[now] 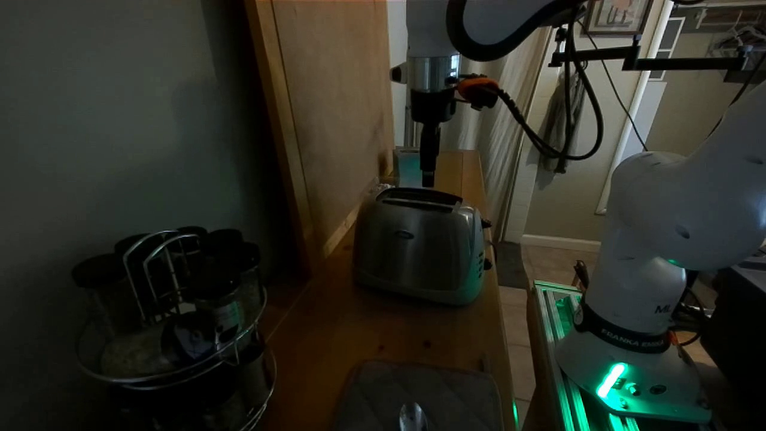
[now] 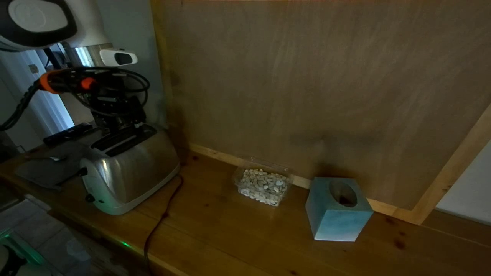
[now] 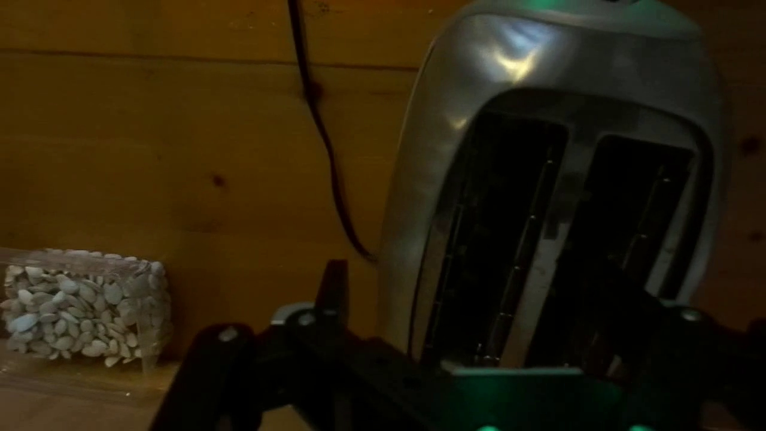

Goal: Turn the toaster to the right until it is fully horizontal to the counter

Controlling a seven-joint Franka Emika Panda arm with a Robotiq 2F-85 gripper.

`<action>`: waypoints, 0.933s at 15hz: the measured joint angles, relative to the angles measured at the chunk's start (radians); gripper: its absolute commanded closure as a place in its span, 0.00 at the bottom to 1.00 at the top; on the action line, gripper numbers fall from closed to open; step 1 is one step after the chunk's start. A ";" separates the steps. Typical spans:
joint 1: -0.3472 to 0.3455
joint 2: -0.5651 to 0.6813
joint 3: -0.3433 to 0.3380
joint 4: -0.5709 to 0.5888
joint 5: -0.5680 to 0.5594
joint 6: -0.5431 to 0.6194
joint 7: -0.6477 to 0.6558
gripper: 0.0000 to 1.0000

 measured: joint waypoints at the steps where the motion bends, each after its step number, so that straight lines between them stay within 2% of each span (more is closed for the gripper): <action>1: -0.002 0.001 -0.014 0.000 -0.001 0.008 -0.011 0.00; 9: -0.002 0.027 -0.089 -0.008 0.000 0.052 -0.092 0.00; 14: -0.002 0.082 -0.110 -0.024 0.000 0.172 -0.119 0.00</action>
